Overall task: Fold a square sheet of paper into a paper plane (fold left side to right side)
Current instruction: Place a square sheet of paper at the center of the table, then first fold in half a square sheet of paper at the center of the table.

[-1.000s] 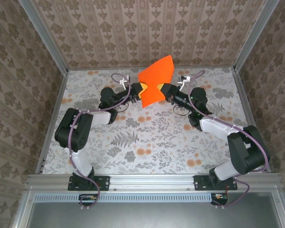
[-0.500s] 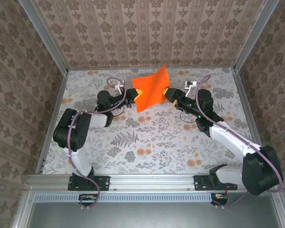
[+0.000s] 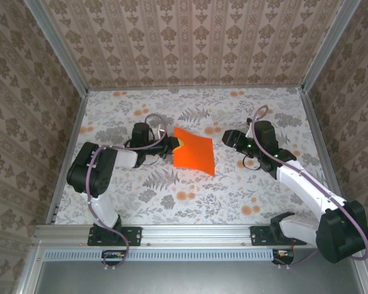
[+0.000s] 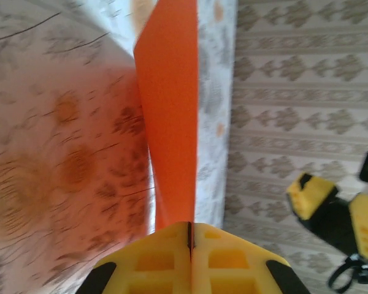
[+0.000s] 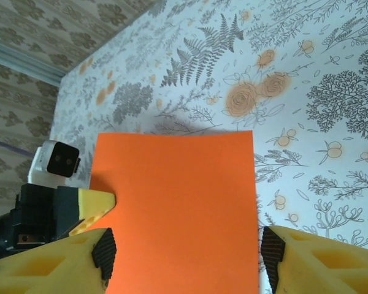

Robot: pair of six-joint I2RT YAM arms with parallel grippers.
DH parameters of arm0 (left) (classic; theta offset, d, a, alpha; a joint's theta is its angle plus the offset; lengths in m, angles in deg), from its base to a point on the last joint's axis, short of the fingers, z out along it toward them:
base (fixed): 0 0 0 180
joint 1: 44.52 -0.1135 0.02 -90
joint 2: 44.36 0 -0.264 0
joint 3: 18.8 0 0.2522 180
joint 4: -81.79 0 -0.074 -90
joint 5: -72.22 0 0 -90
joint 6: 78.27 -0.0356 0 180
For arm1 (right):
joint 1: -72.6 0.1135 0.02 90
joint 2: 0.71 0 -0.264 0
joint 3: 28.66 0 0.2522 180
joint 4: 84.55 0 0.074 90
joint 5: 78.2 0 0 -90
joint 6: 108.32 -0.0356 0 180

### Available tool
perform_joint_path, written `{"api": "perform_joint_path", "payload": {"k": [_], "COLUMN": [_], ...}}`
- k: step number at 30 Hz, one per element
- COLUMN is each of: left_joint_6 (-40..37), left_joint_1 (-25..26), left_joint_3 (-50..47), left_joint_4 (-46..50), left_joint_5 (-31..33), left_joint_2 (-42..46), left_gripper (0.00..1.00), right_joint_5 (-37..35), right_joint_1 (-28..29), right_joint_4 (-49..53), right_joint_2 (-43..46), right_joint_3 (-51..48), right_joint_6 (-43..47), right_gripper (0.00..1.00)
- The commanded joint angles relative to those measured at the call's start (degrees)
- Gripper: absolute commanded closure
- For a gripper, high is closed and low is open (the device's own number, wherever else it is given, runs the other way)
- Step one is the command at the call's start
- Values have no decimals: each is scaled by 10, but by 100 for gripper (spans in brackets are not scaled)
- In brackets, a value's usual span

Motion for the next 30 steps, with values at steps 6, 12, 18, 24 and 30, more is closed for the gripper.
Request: {"api": "perform_joint_path", "payload": {"k": [6, 12, 18, 24, 30], "left_joint_6": [-201, -202, -204, -212, -217], "left_joint_1": [15, 19, 24, 30, 33], "left_joint_3": [57, 54, 53, 63, 79], "left_joint_4": [265, 286, 311, 341, 355], "left_joint_5": [62, 97, 121, 127, 123], "left_joint_2": [16, 27, 51, 73, 88], "left_gripper": [100, 100, 95, 86, 66], "right_joint_5": [41, 55, 51, 45, 39], "right_joint_1": [27, 60, 75, 78, 80], "right_joint_4": [-49, -56, -30, -8, 13], "right_joint_2": [-118, -234, -312, -342, -361], "right_joint_3": [-9, 26, 56, 66, 74], "right_joint_6": [-28, -38, -55, -52, -44], "right_gripper": [49, 65, 72, 74, 76]}}
